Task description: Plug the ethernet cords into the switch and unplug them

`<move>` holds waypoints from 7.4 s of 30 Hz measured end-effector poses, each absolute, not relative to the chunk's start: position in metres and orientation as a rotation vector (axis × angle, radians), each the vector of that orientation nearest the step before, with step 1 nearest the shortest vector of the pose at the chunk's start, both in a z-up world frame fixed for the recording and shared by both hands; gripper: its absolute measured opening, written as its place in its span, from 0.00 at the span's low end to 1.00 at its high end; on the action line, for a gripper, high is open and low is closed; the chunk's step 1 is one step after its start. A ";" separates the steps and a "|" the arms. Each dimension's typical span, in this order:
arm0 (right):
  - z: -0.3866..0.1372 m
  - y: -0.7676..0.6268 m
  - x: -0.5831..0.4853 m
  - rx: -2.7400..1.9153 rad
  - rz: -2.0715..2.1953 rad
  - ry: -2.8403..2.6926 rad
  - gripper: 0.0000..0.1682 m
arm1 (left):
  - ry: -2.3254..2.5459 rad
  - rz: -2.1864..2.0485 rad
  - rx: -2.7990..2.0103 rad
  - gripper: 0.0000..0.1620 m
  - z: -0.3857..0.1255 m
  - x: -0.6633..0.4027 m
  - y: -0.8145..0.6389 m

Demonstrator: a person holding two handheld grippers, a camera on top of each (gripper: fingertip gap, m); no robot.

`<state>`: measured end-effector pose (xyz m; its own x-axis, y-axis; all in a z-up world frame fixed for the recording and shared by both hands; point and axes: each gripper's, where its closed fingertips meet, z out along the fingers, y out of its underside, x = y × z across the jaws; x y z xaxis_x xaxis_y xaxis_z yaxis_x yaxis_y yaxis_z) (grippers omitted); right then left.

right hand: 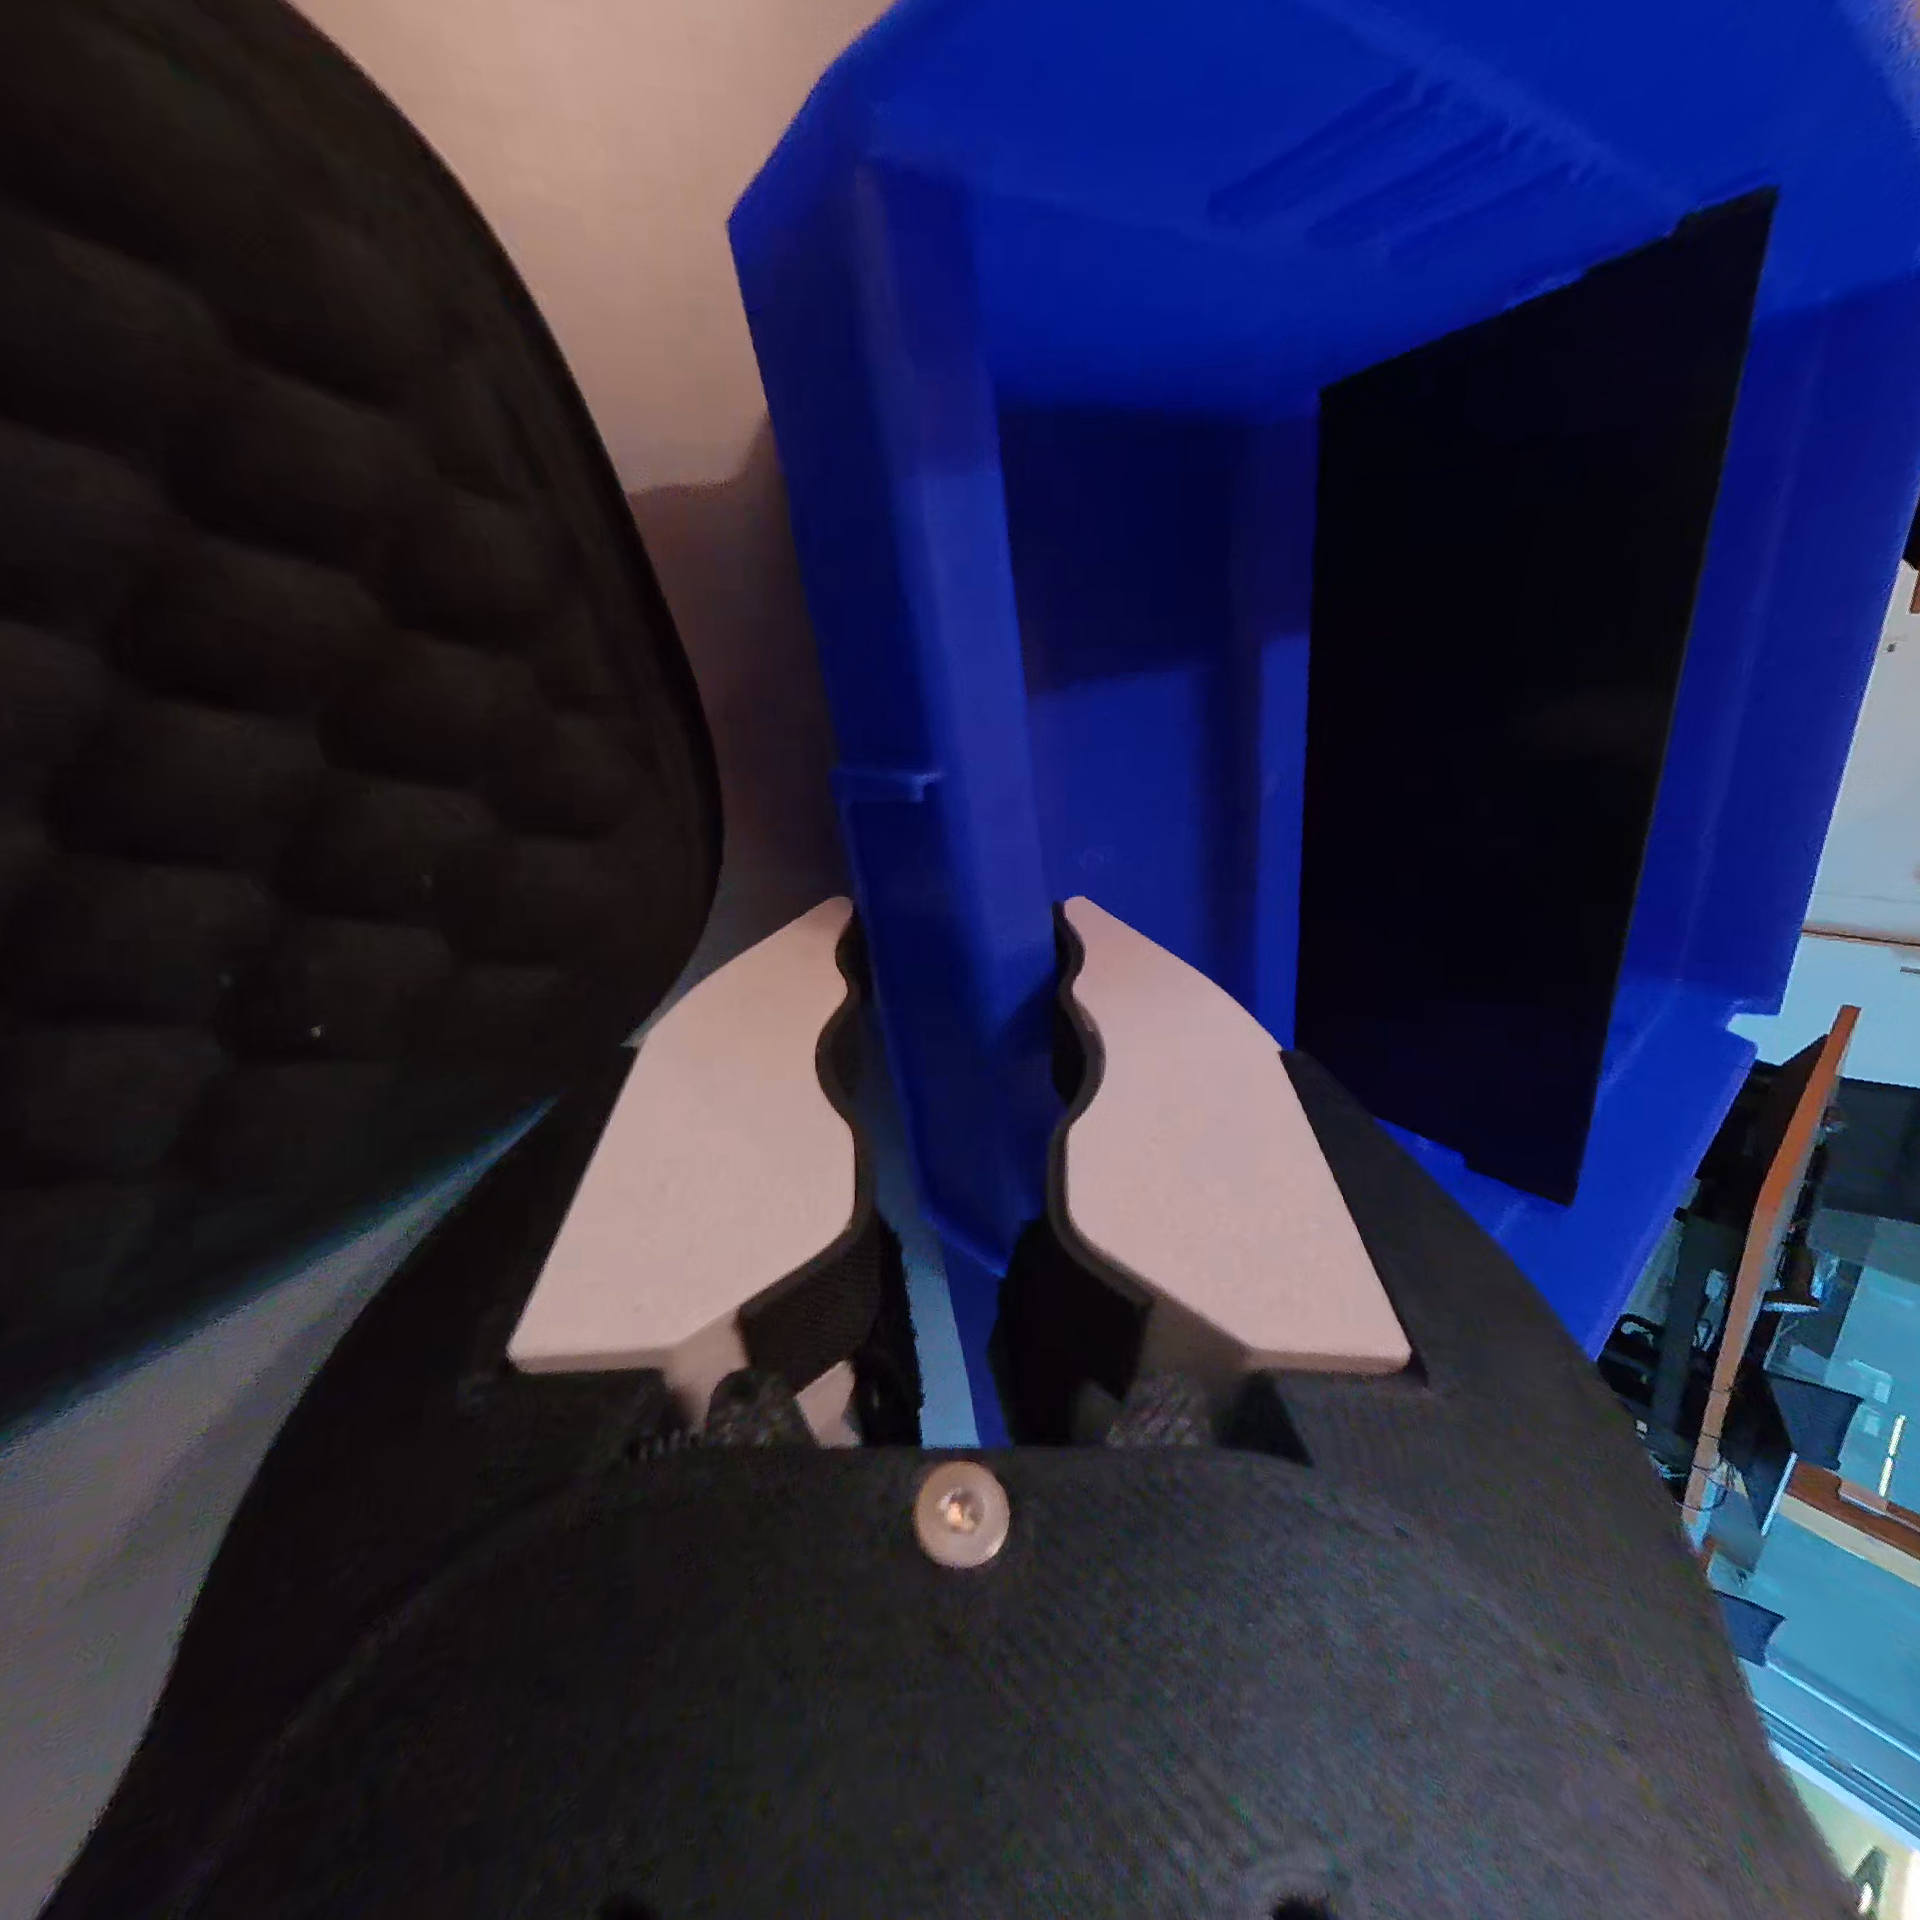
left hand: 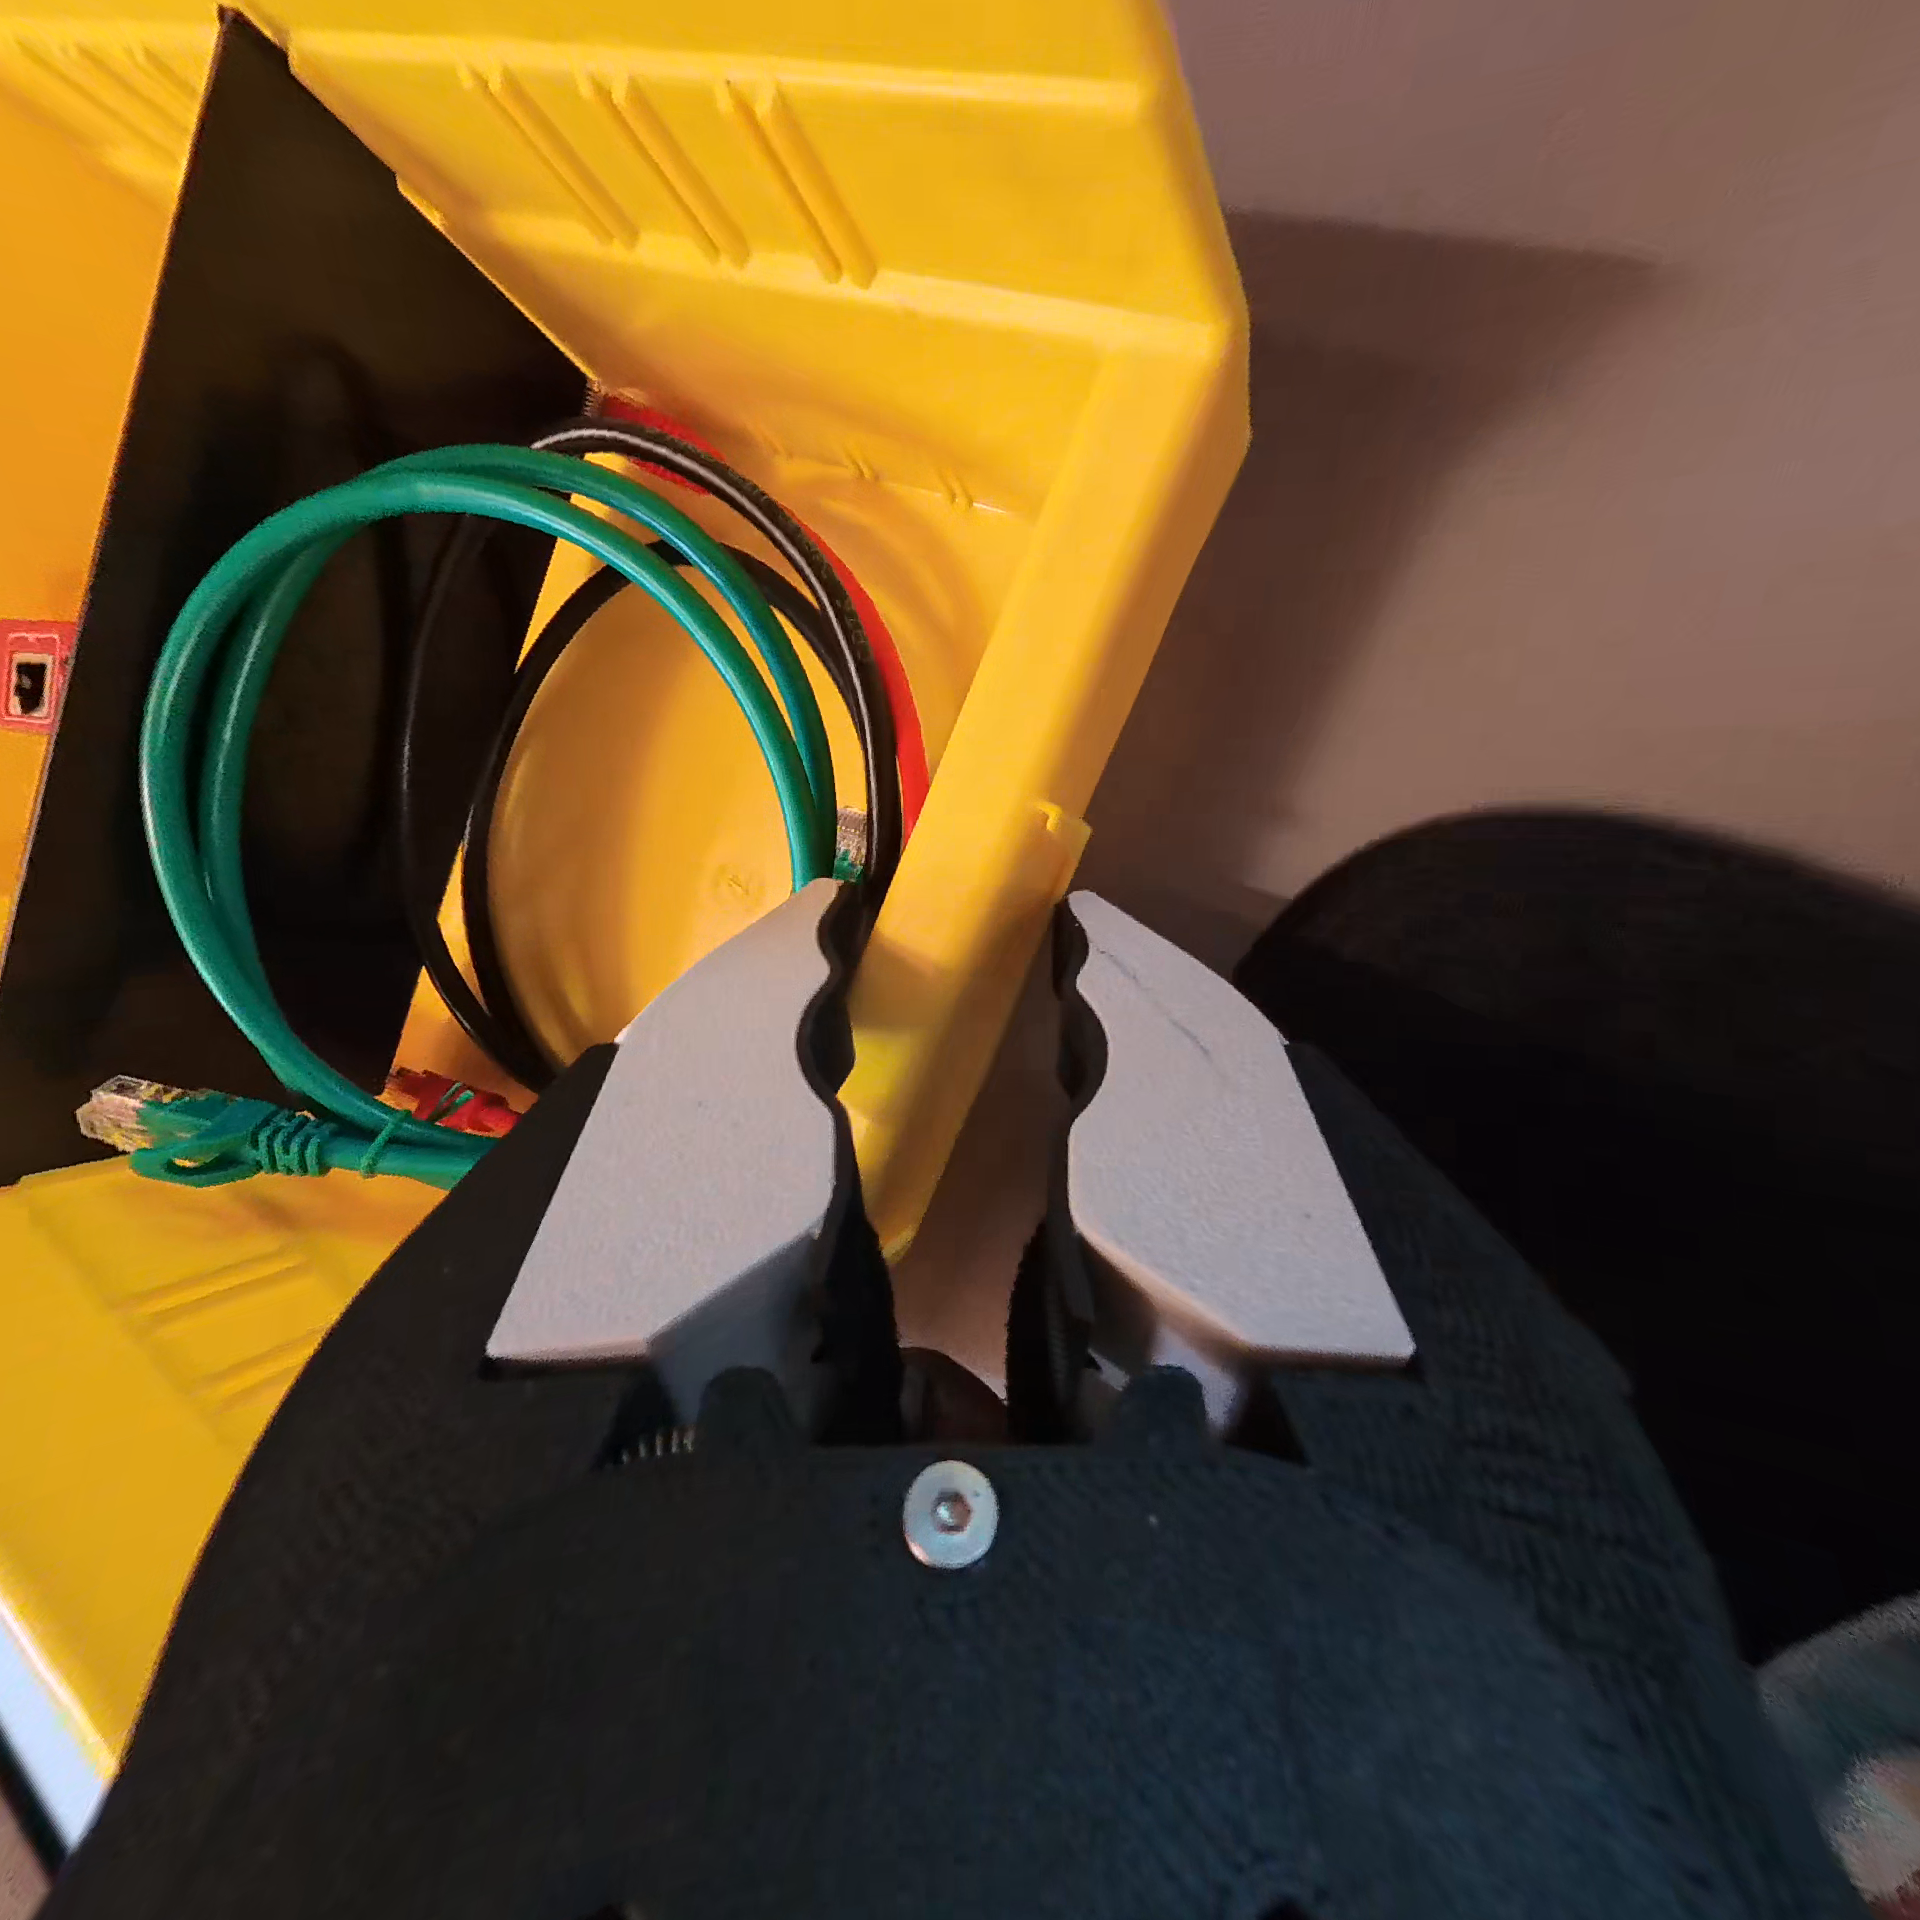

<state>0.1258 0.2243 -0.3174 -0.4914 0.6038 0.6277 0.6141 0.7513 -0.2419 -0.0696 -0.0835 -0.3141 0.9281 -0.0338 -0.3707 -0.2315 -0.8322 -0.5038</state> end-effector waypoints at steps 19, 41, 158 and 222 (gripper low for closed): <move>-0.318 0.268 0.186 -1.016 -0.119 -2.156 0.22 | 0.186 0.496 -2.544 0.22 -0.312 -0.110 -0.256; -0.290 0.245 0.196 -1.231 0.308 -1.925 0.41 | -0.102 0.305 -2.334 0.53 -0.277 -0.092 -0.297; -0.199 0.133 0.086 -0.792 0.782 -1.209 0.52 | -0.766 0.245 -2.330 0.28 -0.267 -0.145 -0.260; -0.126 -0.024 0.065 -0.792 2.143 -1.352 0.01 | 0.220 0.444 -1.305 0.26 -0.110 0.050 -0.087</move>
